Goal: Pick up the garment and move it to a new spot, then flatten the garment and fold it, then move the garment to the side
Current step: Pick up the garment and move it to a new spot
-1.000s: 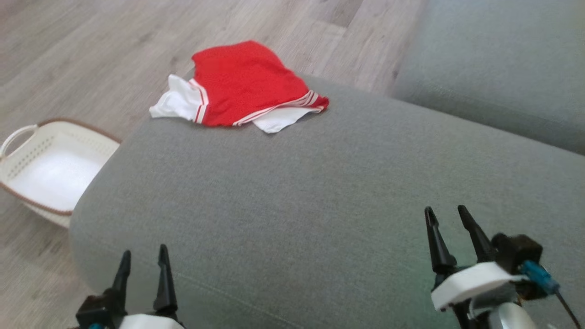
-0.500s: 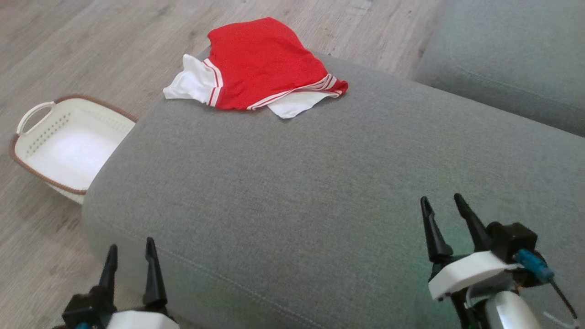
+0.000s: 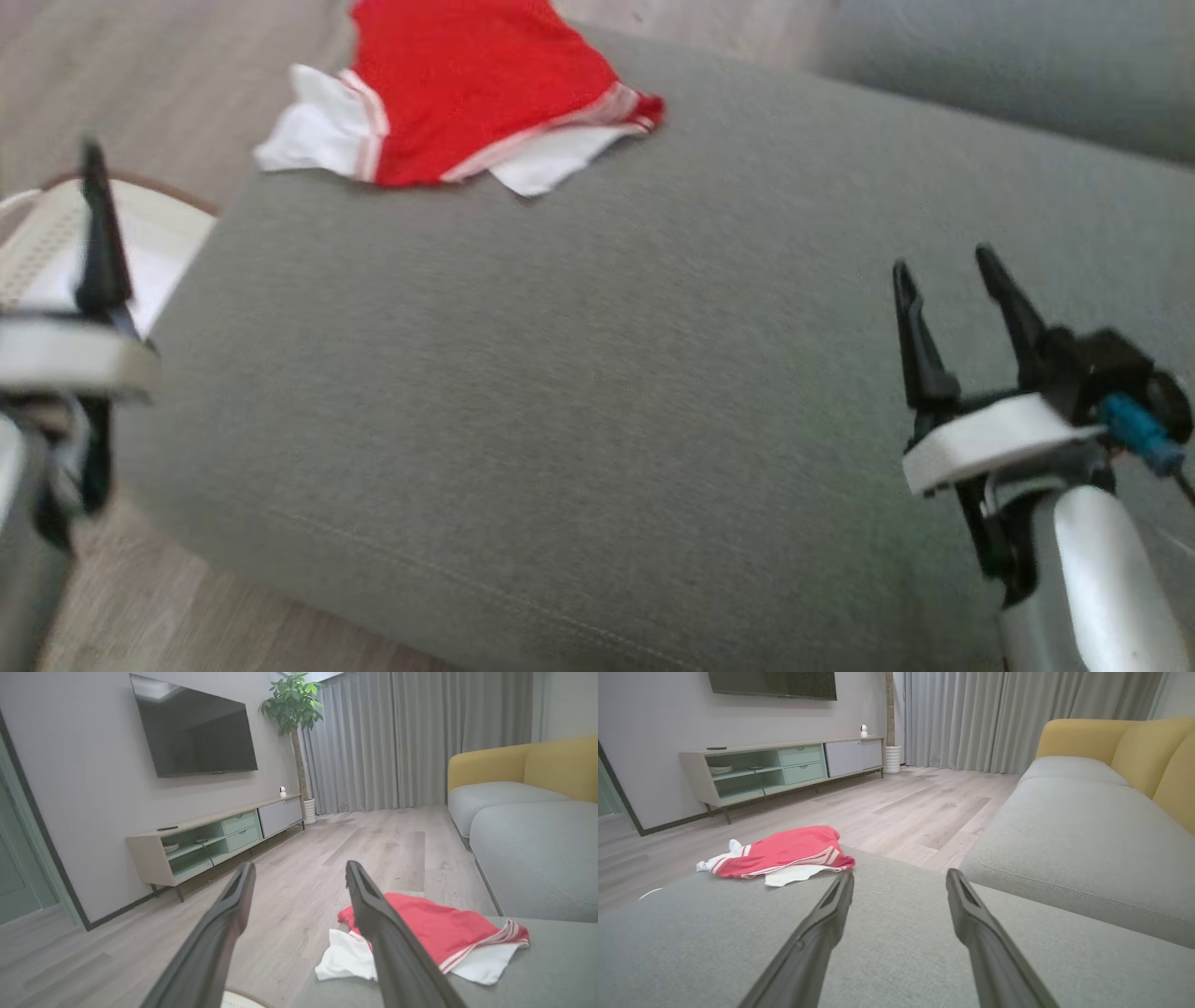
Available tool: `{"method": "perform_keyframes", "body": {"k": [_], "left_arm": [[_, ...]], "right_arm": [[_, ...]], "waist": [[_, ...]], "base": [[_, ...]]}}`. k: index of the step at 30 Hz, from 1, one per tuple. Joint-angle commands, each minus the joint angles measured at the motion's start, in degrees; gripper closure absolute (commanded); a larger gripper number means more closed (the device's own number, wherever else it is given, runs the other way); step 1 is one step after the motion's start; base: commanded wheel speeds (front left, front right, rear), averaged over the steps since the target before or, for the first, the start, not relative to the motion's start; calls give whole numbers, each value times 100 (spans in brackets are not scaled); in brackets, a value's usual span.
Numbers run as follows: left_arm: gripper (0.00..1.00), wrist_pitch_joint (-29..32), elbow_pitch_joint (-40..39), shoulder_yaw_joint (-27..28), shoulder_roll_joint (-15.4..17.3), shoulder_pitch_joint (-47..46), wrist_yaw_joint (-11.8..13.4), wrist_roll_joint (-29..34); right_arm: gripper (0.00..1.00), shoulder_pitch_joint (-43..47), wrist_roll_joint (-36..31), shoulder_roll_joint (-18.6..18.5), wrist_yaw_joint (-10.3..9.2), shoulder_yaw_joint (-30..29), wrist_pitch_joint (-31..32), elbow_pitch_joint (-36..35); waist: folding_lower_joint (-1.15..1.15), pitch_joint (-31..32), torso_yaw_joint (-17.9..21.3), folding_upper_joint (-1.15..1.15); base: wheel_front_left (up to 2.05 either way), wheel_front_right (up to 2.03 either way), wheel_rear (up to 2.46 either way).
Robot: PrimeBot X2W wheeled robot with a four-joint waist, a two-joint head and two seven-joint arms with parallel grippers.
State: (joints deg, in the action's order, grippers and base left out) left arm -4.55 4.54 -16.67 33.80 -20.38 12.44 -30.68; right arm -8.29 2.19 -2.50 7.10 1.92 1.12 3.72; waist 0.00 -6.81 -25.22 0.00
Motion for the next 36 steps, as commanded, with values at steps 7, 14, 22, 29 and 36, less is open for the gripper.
{"method": "perform_keyframes", "body": {"k": [7, 14, 22, 29, 36], "left_arm": [[0, 676, 812, 214, 511, -1900, -597, -103], [0, 1021, 2180, -138, 319, -2719, -1078, -137], [0, 1103, 3484, -479, -28, -3119, -1439, -118], [0, 1072, 4222, -625, -241, -3387, -1653, -158], [0, 1017, 4747, -716, -319, -3635, -1700, -144]], "right_arm": [[0, -416, -329, -38, 39, 162, 394, -776], [0, -425, -548, -38, 39, 55, 704, -1375], [0, -406, -715, -38, 39, -10, 914, -1853], [0, -425, -763, -38, 39, -18, 976, -2068], [0, -454, -734, -38, 39, 1, 974, -2092]], "waist": [[0, -1100, 1199, 0], [0, -1757, 1602, 0], [0, -2312, 1722, 0], [0, -2574, 1746, 0], [0, -2700, 1818, 0]], "base": [[0, 0, 0], [0, 0, 0], [0, 0, 0], [0, 0, 0], [0, 0, 0]]}}
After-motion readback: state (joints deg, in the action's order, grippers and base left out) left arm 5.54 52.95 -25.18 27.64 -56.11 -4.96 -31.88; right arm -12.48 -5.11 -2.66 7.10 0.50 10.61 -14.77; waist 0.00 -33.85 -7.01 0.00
